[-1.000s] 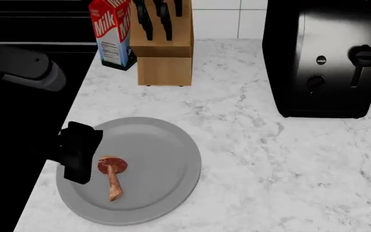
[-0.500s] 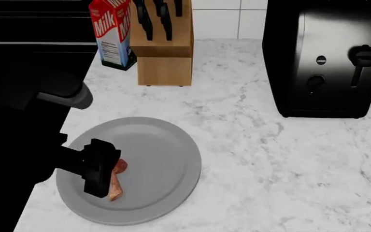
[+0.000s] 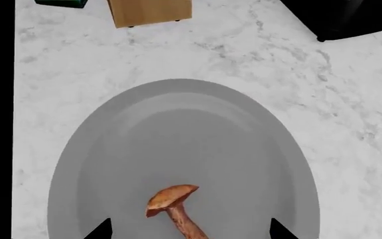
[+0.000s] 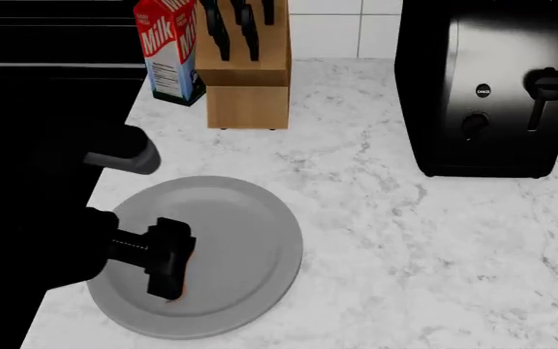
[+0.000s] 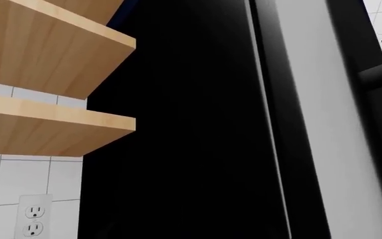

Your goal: Pick the mushroom from the counter and place it in the microwave.

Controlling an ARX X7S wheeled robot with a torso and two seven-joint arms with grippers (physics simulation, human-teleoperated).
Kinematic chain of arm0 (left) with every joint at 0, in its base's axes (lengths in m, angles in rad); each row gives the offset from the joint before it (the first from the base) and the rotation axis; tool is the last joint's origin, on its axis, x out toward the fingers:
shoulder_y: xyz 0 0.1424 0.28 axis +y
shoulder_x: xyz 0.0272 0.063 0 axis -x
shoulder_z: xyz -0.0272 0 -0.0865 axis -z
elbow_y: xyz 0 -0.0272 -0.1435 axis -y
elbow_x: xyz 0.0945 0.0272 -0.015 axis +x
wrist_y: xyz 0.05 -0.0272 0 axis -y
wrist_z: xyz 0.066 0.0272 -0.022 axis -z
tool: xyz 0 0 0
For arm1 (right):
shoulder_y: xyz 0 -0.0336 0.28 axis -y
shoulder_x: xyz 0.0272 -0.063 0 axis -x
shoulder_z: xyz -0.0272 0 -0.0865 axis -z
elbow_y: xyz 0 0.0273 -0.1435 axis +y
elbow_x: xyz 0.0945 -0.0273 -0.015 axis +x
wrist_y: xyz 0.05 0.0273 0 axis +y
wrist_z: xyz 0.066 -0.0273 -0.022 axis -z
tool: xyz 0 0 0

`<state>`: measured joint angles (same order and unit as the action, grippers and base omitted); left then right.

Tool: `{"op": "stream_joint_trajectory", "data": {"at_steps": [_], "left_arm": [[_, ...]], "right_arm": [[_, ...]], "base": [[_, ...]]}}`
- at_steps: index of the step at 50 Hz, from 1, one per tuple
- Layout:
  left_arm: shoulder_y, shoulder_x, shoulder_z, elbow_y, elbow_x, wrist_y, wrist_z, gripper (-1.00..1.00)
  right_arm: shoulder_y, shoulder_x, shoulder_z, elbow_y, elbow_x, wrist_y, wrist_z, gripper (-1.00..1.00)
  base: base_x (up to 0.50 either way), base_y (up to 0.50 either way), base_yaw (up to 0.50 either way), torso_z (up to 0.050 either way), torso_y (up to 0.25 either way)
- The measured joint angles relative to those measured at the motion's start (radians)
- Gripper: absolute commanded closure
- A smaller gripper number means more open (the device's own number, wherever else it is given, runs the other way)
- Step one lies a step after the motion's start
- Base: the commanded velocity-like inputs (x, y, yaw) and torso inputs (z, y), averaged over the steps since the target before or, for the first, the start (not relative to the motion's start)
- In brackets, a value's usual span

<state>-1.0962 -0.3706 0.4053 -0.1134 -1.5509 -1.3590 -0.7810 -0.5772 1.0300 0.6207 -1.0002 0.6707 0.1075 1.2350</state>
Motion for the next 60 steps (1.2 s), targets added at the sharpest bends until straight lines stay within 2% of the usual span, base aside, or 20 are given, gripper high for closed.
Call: {"op": "stream_joint_trajectory", "data": {"at_steps": [38, 60], "left_arm": [[-0.005, 0.015, 0.129, -0.119, 0.176, 0.108, 0.187, -1.00], [0.010, 0.024, 0.179, -0.148, 0.219, 0.145, 0.245, -1.00]], "right_arm": [[-0.004, -0.008, 0.009, -0.005, -0.002, 0.017, -0.009, -1.00], [0.005, -0.013, -0.010, 0.005, -0.012, 0.017, -0.014, -1.00]], "base": [[0.00, 0.00, 0.00, 0.000, 0.000], [0.00, 0.00, 0.00, 0.000, 0.000]]}}
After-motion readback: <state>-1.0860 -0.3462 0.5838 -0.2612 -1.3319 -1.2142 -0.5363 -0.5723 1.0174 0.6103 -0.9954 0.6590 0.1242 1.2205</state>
